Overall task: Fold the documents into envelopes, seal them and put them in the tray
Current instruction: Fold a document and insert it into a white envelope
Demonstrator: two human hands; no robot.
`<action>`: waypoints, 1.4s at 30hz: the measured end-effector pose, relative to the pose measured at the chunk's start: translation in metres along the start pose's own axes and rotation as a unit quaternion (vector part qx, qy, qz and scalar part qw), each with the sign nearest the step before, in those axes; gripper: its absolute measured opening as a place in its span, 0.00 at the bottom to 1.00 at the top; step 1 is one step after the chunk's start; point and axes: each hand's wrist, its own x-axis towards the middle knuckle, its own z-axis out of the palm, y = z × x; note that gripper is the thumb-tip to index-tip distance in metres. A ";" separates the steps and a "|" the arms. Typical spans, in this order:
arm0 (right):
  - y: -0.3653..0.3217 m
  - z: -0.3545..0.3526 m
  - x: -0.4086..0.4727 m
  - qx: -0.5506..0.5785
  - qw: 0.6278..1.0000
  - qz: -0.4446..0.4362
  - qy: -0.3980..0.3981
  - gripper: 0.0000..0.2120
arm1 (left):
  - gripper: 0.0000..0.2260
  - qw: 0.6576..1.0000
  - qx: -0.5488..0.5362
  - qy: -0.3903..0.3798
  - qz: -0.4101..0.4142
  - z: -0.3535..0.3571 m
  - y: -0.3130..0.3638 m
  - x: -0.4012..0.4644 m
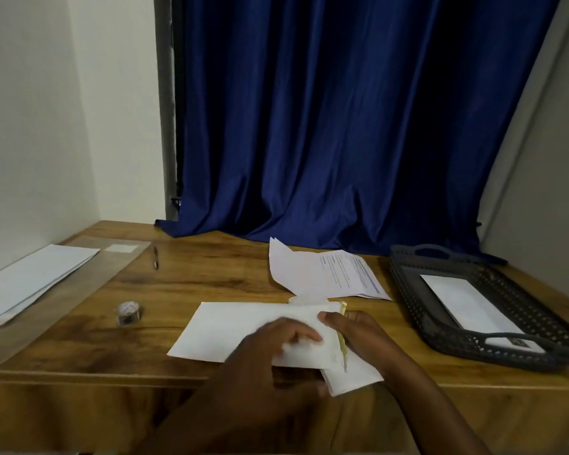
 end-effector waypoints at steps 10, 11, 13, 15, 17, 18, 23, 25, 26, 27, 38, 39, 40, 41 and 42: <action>0.006 0.015 0.013 0.046 0.998 -0.031 0.000 0.07 | 0.49 0.968 0.249 -0.018 0.032 -0.011 -0.061 0.074; 0.008 0.013 0.013 0.044 0.999 -0.026 0.001 0.10 | 0.48 0.967 0.254 -0.012 0.034 -0.008 -0.069 0.073; 0.013 0.008 0.014 0.032 0.999 -0.024 0.006 0.14 | 0.48 0.964 0.260 0.016 0.054 -0.007 -0.083 0.073; 0.017 0.005 0.014 0.022 1.000 -0.018 0.011 0.11 | 0.47 0.961 0.261 0.035 0.086 -0.006 -0.089 0.074; 0.020 0.003 0.013 0.015 1.000 -0.020 0.013 0.09 | 0.48 0.960 0.261 0.042 0.090 -0.006 -0.090 0.075; 0.021 0.003 0.013 0.011 1.000 -0.023 0.011 0.10 | 0.48 0.959 0.262 0.047 0.092 -0.006 -0.090 0.075; 0.018 0.009 0.011 -0.010 0.999 -0.034 0.009 0.14 | 0.48 0.955 0.271 0.062 0.099 -0.006 -0.090 0.075; 0.017 0.011 0.010 -0.015 0.999 -0.042 0.012 0.11 | 0.49 0.952 0.278 0.066 0.105 -0.005 -0.092 0.076; 0.016 0.012 0.010 -0.015 0.999 -0.049 0.010 0.11 | 0.49 0.951 0.283 0.070 0.108 -0.005 -0.093 0.076; 0.014 0.013 0.008 -0.017 0.998 -0.054 0.008 0.11 | 0.49 0.949 0.287 0.074 0.110 -0.004 -0.093 0.076; 0.005 0.020 0.003 0.000 0.999 -0.053 -0.004 0.09 | 0.50 0.934 0.320 0.097 0.123 -0.002 -0.093 0.077; 0.005 0.021 0.003 -0.003 0.999 -0.053 -0.002 0.08 | 0.50 0.934 0.320 0.098 0.127 -0.002 -0.092 0.076; 0.006 0.020 0.003 -0.005 0.999 -0.054 0.001 0.08 | 0.50 0.932 0.319 0.102 0.135 -0.003 -0.092 0.075; 0.007 0.019 0.004 -0.004 0.999 -0.052 0.005 0.10 | 0.49 0.931 0.316 0.110 0.147 -0.003 -0.092 0.075; 0.008 0.018 0.005 -0.005 0.999 -0.051 0.008 0.12 | 0.49 0.930 0.311 0.119 0.159 -0.003 -0.092 0.074</action>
